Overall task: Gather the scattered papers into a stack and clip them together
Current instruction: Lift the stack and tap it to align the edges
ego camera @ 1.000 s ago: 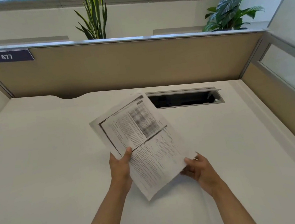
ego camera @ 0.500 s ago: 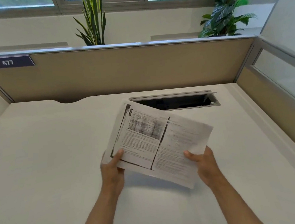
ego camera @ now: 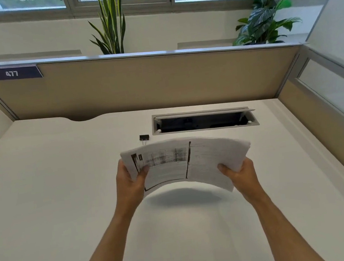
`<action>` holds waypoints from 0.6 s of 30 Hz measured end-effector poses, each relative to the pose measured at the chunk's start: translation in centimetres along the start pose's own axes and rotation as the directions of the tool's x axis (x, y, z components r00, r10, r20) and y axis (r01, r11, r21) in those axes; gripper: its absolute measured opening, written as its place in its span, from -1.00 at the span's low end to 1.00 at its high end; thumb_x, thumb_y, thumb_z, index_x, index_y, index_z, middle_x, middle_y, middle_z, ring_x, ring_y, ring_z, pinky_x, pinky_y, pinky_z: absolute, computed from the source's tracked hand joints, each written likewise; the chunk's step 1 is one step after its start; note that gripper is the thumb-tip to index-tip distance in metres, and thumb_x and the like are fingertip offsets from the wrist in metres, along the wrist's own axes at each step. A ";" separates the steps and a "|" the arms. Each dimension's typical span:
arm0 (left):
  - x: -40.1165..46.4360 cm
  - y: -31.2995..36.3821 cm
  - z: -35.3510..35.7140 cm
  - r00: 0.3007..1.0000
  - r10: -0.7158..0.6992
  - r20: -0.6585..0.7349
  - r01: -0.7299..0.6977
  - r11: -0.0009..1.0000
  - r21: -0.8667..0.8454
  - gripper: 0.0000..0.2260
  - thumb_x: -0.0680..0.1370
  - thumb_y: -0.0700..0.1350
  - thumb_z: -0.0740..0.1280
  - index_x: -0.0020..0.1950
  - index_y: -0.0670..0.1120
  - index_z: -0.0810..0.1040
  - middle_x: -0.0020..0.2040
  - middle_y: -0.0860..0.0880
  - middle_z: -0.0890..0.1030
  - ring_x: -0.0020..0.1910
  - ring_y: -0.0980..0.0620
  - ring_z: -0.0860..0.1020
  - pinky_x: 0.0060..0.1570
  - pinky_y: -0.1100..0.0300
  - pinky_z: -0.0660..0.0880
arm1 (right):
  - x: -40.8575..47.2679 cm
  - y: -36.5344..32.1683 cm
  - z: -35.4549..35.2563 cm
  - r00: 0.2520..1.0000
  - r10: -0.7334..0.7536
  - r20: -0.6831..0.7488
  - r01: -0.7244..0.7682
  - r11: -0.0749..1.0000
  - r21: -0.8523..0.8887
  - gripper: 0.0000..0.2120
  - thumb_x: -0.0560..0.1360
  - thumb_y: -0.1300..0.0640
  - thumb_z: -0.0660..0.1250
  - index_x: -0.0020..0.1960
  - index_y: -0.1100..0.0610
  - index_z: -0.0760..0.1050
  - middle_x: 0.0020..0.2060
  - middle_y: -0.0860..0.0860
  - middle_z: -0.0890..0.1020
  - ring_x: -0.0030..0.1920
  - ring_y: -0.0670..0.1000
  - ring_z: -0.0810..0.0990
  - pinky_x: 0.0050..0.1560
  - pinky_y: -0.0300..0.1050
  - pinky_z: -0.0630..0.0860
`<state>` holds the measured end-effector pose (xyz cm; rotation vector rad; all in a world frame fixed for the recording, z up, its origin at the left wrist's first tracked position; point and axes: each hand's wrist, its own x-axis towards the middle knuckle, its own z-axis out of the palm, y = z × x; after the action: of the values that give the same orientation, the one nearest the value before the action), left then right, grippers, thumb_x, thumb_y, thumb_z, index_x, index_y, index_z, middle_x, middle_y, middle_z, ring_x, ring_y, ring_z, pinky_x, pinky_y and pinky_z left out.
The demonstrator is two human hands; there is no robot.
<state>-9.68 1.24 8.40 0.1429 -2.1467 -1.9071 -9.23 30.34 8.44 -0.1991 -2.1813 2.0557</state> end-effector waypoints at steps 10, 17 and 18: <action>-1.3 -3.0 0.5 0.991 -0.124 0.056 0.118 0.988 0.096 -0.78 0.60 -0.26 0.30 0.15 0.01 0.41 0.07 0.08 0.56 0.08 0.14 0.56 0.05 0.13 0.56 | -0.8 3.5 0.7 0.992 0.098 -0.083 -0.100 0.995 -0.020 -0.72 0.46 0.32 0.43 0.13 0.11 0.54 0.00 -0.01 0.68 0.01 0.00 0.66 0.00 -0.11 0.64; 2.7 -2.4 0.3 0.884 -0.433 0.175 0.360 0.870 0.336 -0.69 0.57 -0.23 0.33 0.26 -0.05 0.36 0.16 -0.06 0.57 0.11 -0.10 0.59 0.14 -0.10 0.58 | -0.1 4.5 0.7 0.938 0.342 -0.055 -0.342 0.940 0.005 -0.61 0.42 0.40 0.42 0.19 0.14 0.49 0.08 0.06 0.67 0.07 0.08 0.65 0.17 0.13 0.57; 2.9 -2.8 0.4 0.860 -0.478 0.179 0.391 0.843 0.370 -0.70 0.56 -0.24 0.33 0.25 -0.06 0.36 0.15 -0.07 0.57 0.10 -0.11 0.59 0.13 -0.10 0.57 | -0.2 4.9 0.7 0.928 0.369 -0.057 -0.371 0.929 -0.013 -0.60 0.42 0.40 0.42 0.20 0.14 0.47 0.09 0.07 0.65 0.07 0.08 0.64 0.19 0.13 0.56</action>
<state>-12.81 0.58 6.00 0.5142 -2.8041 -1.8592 -9.17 29.89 3.47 -0.7119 -2.2768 2.1732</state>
